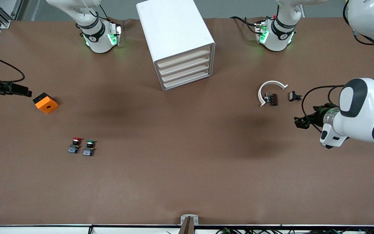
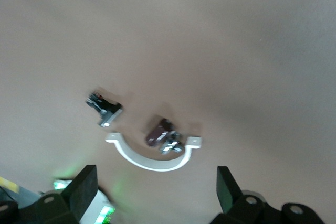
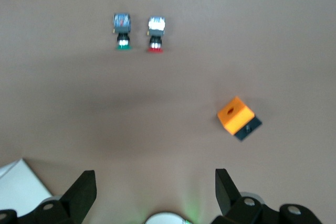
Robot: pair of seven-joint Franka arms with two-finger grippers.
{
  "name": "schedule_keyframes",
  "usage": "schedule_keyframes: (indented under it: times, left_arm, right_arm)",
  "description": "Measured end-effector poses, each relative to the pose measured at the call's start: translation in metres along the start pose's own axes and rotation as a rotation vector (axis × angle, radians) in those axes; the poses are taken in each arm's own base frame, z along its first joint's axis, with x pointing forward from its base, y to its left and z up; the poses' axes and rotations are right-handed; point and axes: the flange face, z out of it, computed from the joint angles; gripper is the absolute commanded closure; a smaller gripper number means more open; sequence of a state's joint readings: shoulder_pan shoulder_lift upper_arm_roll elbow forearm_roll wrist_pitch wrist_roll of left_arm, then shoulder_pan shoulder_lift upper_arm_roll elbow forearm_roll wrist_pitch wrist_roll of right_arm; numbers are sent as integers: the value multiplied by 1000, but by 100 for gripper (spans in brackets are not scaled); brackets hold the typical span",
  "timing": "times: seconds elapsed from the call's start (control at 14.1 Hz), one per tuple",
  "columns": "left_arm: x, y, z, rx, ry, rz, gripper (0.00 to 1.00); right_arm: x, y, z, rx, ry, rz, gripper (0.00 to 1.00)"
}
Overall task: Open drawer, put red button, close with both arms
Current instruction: 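Reach the right gripper to the red button while the left gripper reaches the cabinet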
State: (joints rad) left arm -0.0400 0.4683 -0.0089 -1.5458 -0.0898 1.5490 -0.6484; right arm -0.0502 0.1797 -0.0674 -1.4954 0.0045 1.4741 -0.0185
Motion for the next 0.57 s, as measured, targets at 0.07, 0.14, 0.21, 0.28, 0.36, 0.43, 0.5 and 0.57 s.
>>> schedule_keyframes:
  times: [0.07, 0.14, 0.21, 0.28, 0.36, 0.43, 0.5, 0.57]
  left_arm:
    - [-3, 10, 7, 0, -11, -42, 0]
    - [-7, 20, 14, 5, -23, -81, 0]
    - [-13, 31, 21, 13, -33, -121, 0]
    - [-19, 44, 29, 23, -44, -165, 0]
    - [-27, 56, 37, 31, -57, -214, 0]
    - [-34, 70, 44, 30, -78, -266, 0]
    - [-41, 83, 49, 22, -105, -320, 0]
    - [-48, 95, 53, 16, -130, -378, 0]
  right_arm:
    - [11, 2, 5, 1, 28, 4, 0]
    - [20, 5, 10, 5, 56, 10, 0]
    - [28, 9, 14, 10, 77, 17, 0]
    - [35, 13, 18, 11, 96, 24, 0]
    - [42, 15, 23, 12, 115, 31, 0]
    - [50, 15, 29, 14, 136, 47, 0]
    - [61, 15, 40, 15, 161, 73, 0]
    - [72, 15, 56, 16, 190, 97, 0]
